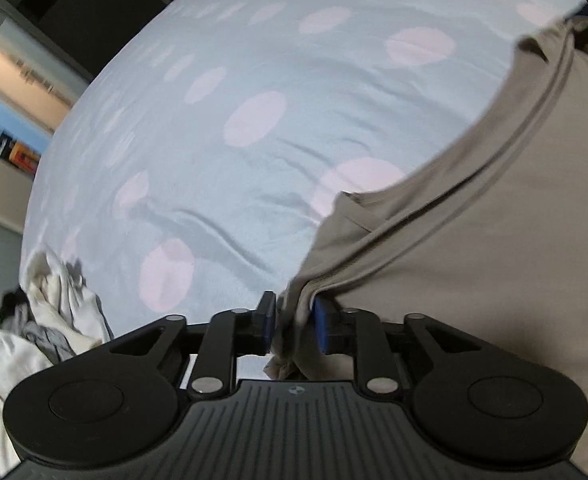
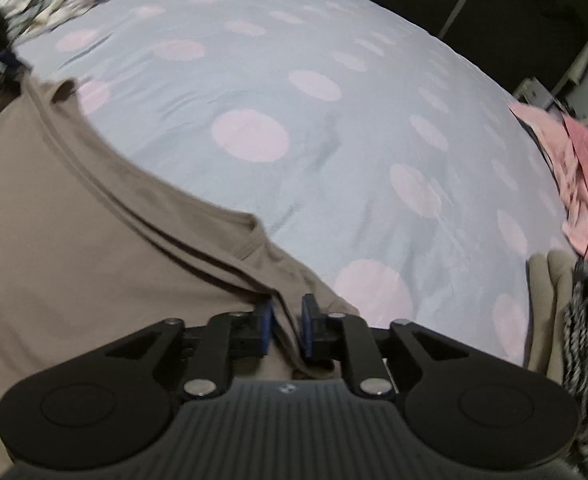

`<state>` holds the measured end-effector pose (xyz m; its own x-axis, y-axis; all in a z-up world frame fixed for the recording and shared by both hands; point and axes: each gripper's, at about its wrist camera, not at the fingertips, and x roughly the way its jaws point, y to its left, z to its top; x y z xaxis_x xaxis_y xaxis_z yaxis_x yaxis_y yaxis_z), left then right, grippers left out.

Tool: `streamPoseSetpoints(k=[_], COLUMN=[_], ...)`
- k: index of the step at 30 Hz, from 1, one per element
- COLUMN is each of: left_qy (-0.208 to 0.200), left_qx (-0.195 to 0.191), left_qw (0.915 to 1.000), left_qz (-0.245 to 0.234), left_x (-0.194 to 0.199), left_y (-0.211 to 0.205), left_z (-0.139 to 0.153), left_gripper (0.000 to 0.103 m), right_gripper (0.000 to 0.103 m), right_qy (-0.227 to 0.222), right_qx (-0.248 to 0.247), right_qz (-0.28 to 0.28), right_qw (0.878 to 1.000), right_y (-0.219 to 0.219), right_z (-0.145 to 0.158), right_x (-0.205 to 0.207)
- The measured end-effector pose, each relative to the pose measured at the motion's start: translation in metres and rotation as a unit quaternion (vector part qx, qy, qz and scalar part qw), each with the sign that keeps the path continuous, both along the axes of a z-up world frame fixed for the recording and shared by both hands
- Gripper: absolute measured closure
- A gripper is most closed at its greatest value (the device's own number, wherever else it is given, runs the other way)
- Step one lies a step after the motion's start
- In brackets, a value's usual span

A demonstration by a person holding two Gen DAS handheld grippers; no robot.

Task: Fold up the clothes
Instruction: 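Lower the shirt edge and open both grippers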

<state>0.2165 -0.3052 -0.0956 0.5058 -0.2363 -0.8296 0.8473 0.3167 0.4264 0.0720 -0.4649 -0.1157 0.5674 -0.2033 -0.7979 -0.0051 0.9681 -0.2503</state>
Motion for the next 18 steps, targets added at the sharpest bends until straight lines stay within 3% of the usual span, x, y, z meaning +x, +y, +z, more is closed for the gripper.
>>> streamPoseSetpoints(k=[6,8,11,14,16,18], left_qy=[-0.011,-0.024,-0.012,0.005,0.022,0.041], left_qx=[-0.042,-0.044,-0.052,-0.075,-0.09,-0.102], left_qw=[0.996,0.9948,0.9937,0.9915,0.9897,0.988], left_qz=[0.077,0.089,0.098,0.106,0.109,0.109], left_x=[0.019,0.018,0.011,-0.005,-0.022,-0.039], left_y=[0.007,0.011,0.022,0.04,0.056,0.073], left_z=[0.013,0.018,0.027,0.038,0.043,0.047], left_gripper=[0.082,0.082,0.081,0.071,0.062,0.062], right_gripper=[0.074,0.073,0.072,0.056,0.055,0.055], right_qy=[-0.041,-0.052,-0.063,-0.072,-0.071,-0.06], right_qx=[0.04,0.049,0.082,0.094,0.108,0.129], right_qz=[-0.074,-0.1,-0.116,-0.124,-0.125,-0.124], right_qw=[0.996,0.992,0.988,0.985,0.984,0.982], right_y=[-0.023,-0.028,-0.032,-0.028,-0.026,-0.021], right_z=[0.008,0.012,0.022,0.031,0.037,0.039], right_x=[0.003,0.001,-0.011,-0.034,-0.05,-0.069])
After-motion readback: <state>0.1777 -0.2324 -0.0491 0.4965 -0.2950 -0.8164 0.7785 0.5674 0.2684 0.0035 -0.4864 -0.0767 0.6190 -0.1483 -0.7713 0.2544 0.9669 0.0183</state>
